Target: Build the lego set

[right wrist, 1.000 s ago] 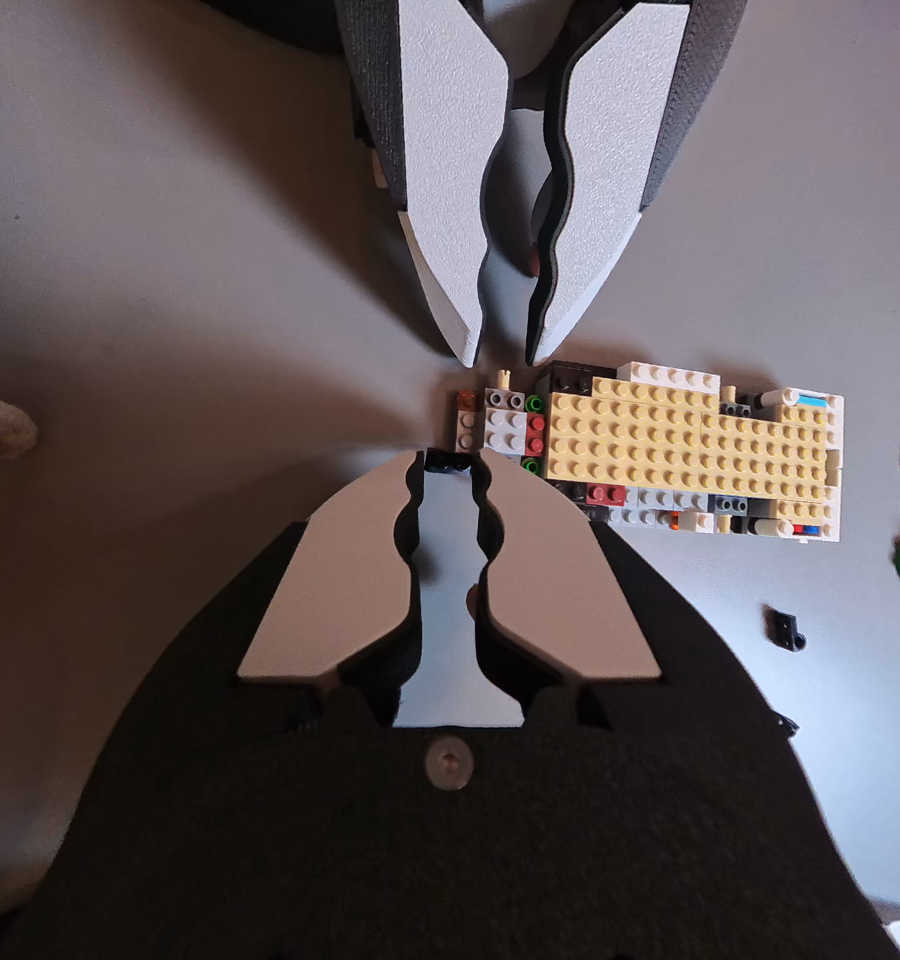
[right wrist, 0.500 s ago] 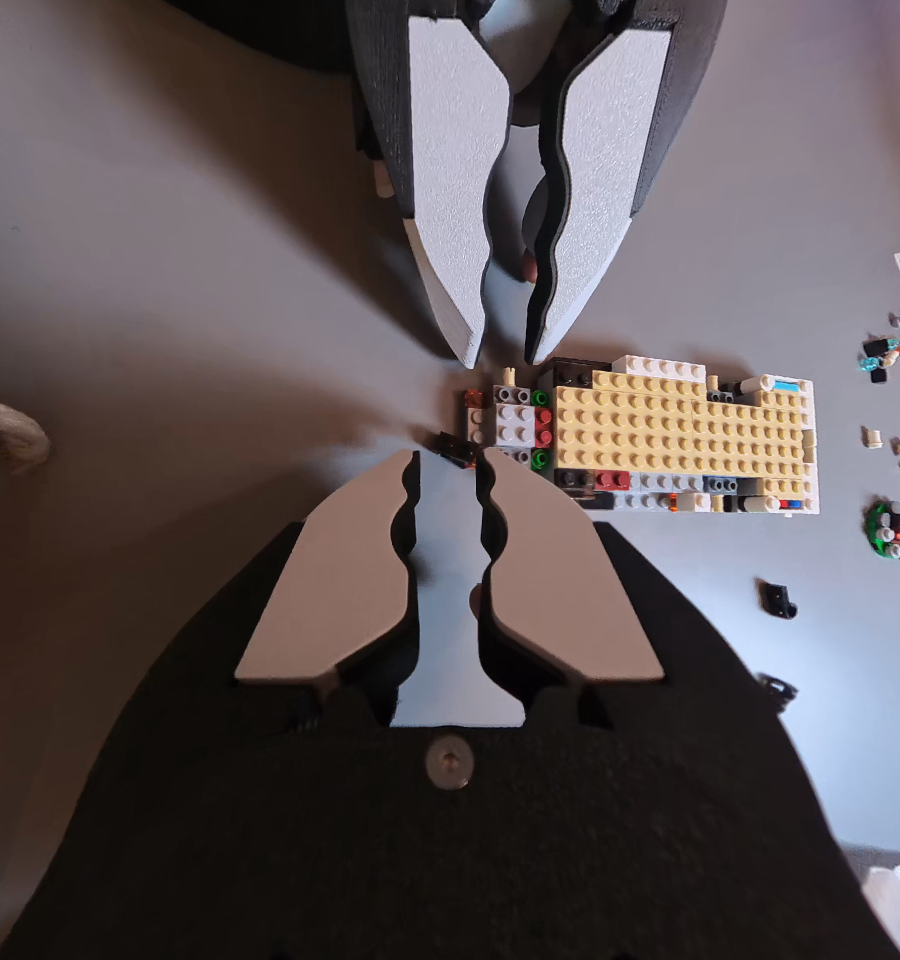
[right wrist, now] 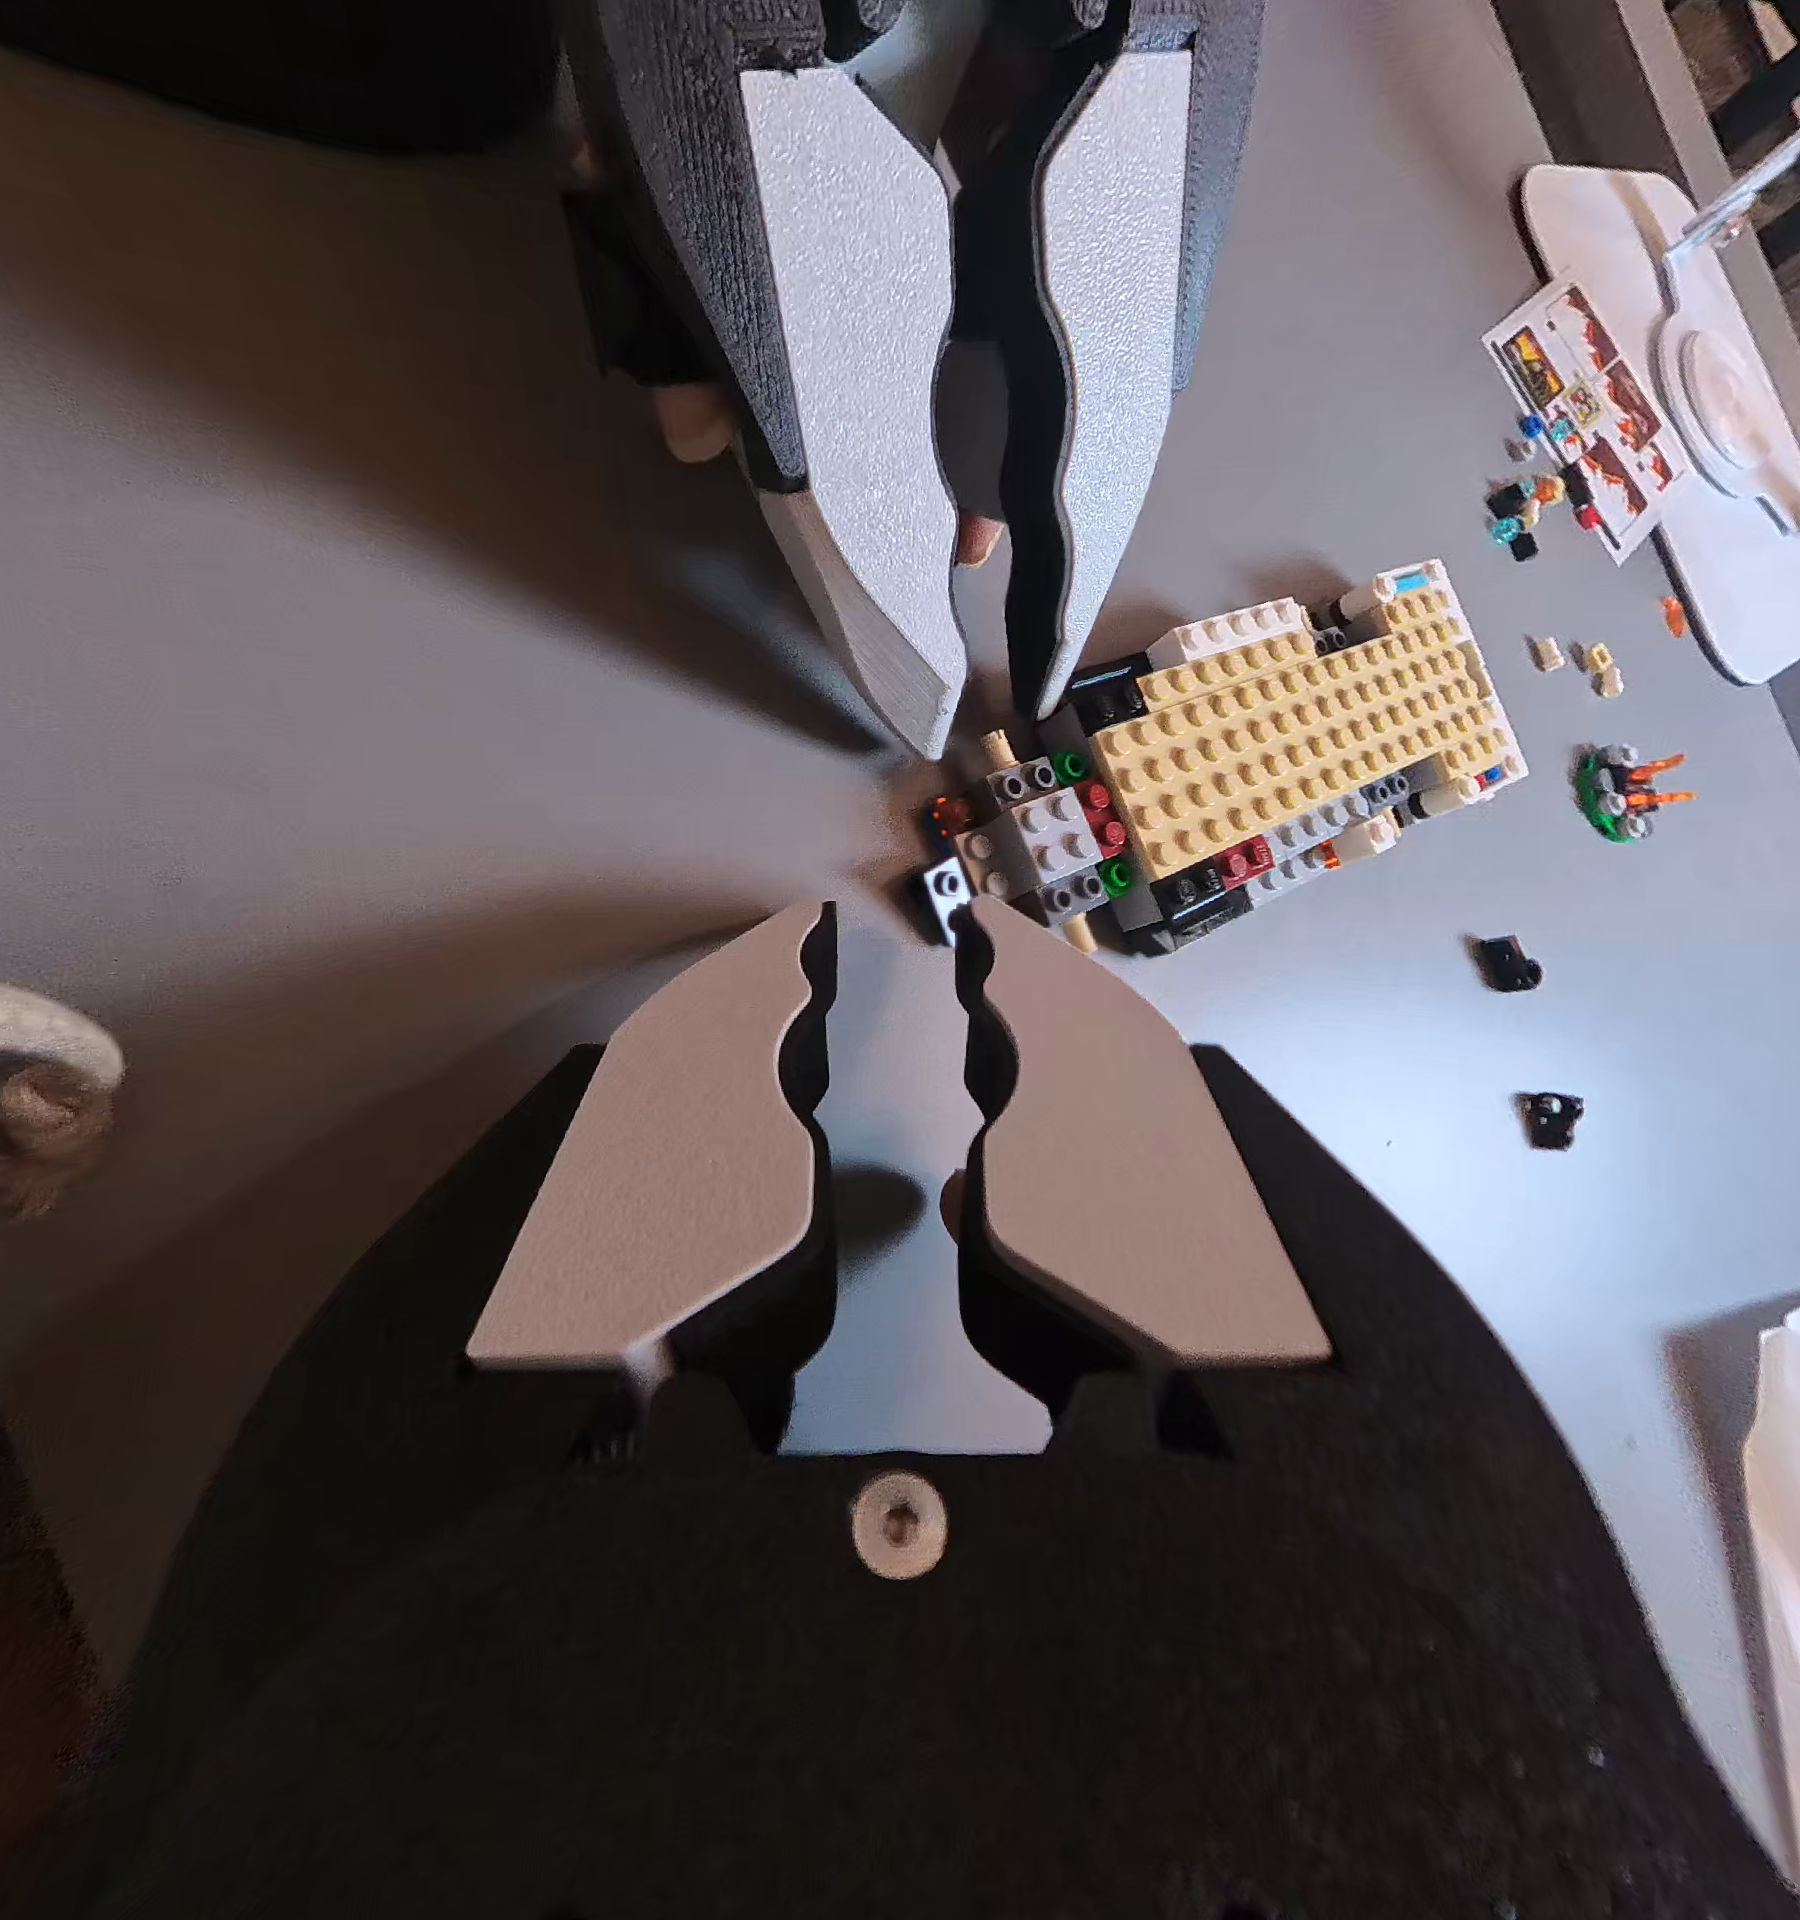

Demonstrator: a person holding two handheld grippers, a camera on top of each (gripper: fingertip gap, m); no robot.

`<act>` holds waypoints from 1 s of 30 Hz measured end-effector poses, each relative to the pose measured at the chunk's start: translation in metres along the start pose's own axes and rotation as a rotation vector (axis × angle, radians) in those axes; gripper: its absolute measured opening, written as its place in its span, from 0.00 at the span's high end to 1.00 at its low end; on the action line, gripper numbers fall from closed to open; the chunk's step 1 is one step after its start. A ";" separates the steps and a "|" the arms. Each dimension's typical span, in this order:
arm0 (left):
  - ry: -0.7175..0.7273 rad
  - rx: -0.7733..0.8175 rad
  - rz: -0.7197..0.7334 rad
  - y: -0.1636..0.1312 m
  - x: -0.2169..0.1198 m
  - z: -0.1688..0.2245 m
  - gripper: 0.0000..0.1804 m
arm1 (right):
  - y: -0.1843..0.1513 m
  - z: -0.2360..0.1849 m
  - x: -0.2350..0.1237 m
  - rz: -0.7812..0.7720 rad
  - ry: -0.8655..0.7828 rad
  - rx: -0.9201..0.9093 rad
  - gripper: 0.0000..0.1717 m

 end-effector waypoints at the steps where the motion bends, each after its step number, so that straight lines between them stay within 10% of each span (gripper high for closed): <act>1: -0.003 -0.001 -0.002 0.000 0.001 0.001 0.88 | 0.000 -0.002 -0.002 -0.004 -0.011 0.019 0.88; 13: 0.072 -0.043 -0.062 0.004 0.005 0.002 0.93 | -0.015 0.032 -0.032 -0.072 0.003 0.097 0.88; 21: 0.061 -0.042 -0.045 0.002 0.002 0.001 0.93 | -0.080 0.043 -0.125 -0.210 0.178 0.297 0.77; 30: 0.058 -0.120 0.030 0.007 -0.008 0.000 0.92 | -0.063 0.045 -0.095 0.117 0.107 0.430 0.74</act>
Point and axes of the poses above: each gripper's, where its closed fingertips meet, x out along the fingers, y out of its top, z = x × y across the jaws, the point moved 6 cm from there along -x, back along the fingers, and after that the axes turned 1 degree about -x, right-handed, at the moved point
